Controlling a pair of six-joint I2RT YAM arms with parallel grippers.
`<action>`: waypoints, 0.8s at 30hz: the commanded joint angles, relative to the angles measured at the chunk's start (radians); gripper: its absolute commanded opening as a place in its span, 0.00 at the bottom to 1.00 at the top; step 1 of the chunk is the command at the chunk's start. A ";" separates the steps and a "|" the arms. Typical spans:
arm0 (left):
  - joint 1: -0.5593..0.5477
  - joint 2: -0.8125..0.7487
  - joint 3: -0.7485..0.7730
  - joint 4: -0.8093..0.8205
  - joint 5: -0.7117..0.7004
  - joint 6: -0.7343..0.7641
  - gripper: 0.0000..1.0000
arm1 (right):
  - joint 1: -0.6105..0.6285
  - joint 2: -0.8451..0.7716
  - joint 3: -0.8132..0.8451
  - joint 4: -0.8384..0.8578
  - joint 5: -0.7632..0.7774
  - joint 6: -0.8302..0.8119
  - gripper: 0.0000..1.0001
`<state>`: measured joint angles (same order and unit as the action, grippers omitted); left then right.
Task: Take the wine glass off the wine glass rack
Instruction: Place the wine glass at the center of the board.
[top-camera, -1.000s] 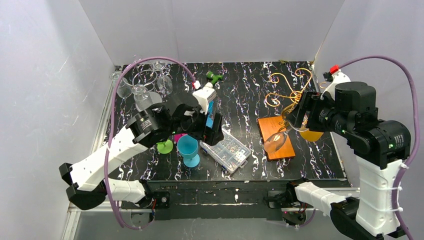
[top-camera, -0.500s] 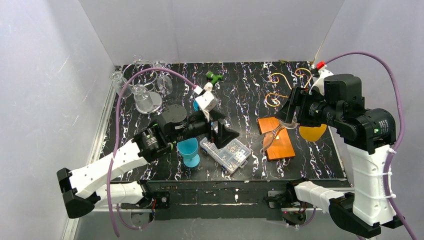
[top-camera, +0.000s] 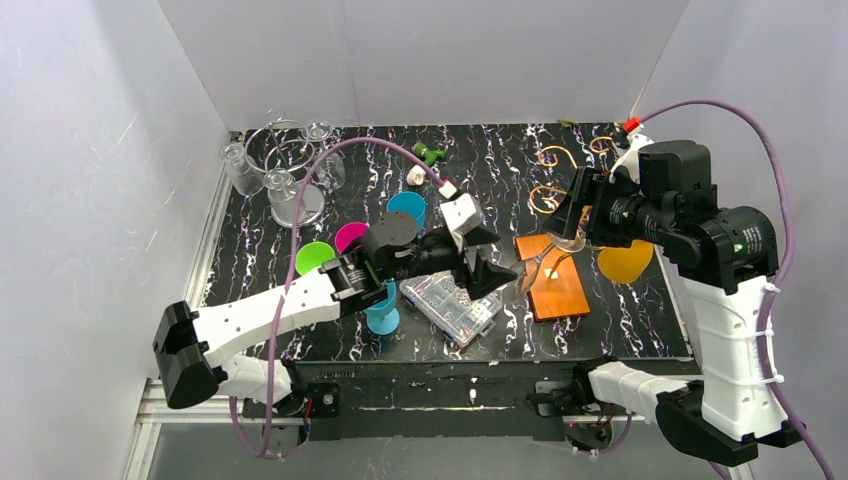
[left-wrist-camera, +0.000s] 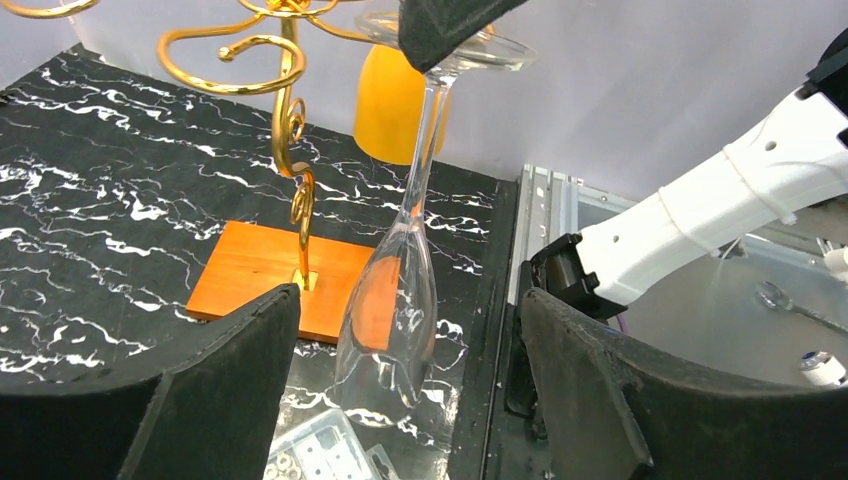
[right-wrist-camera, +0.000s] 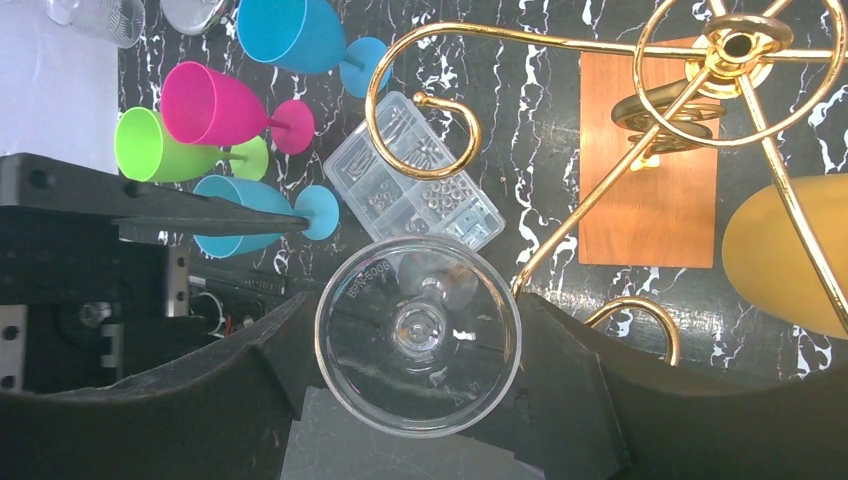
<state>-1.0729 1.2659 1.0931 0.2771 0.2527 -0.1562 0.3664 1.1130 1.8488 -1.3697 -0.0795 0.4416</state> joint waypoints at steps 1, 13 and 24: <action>-0.020 0.044 0.043 0.137 0.019 0.038 0.79 | -0.001 0.006 0.015 0.058 -0.038 0.015 0.41; -0.052 0.155 0.069 0.261 -0.008 0.021 0.75 | -0.001 0.018 0.043 0.039 -0.053 0.016 0.41; -0.075 0.225 0.108 0.316 -0.042 0.030 0.72 | -0.001 0.031 0.066 0.032 -0.052 0.018 0.41</action>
<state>-1.1339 1.4658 1.1519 0.5449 0.2394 -0.1413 0.3660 1.1416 1.8629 -1.3724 -0.1081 0.4438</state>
